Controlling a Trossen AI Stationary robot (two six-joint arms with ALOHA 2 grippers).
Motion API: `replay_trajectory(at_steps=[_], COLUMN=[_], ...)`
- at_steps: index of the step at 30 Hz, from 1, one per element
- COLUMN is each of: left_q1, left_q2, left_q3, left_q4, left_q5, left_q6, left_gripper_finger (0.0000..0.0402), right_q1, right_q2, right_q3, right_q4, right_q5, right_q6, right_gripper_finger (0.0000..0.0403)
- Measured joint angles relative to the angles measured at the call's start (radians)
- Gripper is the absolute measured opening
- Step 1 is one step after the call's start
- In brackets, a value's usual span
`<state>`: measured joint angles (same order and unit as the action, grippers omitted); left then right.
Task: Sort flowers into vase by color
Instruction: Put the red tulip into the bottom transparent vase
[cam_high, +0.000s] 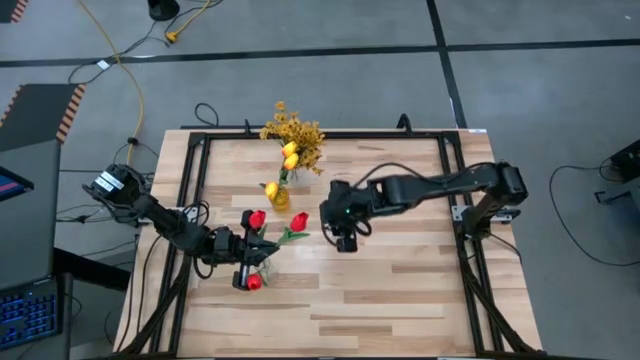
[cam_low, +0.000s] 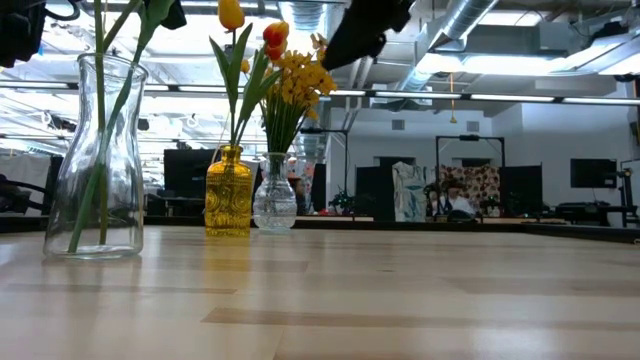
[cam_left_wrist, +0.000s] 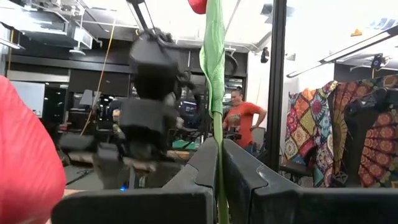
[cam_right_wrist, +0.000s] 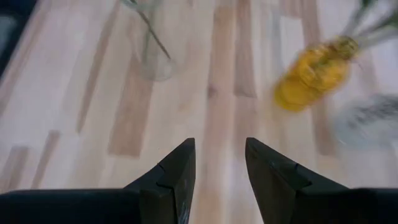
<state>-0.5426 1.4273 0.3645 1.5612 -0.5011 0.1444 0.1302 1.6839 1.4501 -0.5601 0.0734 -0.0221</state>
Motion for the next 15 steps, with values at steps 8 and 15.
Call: replay_trajectory(at_steps=[8, 15], left_q1=[0.000, 0.000], left_q2=[-0.001, -0.001], left_q3=[0.000, 0.000], left_q4=[-0.003, -0.001], left_q5=[0.005, 0.007], left_q6=[-0.007, -0.008], left_gripper_finger=[0.0000, 0.0000], right_q1=[0.048, 0.061], right_q2=[-0.086, -0.111], right_q3=[-0.317, -0.525], right_q4=[0.542, 1.226], right_q5=[0.003, 0.004], right_q6=[0.075, 0.041], right_gripper_finger=[0.0166, 0.0166])
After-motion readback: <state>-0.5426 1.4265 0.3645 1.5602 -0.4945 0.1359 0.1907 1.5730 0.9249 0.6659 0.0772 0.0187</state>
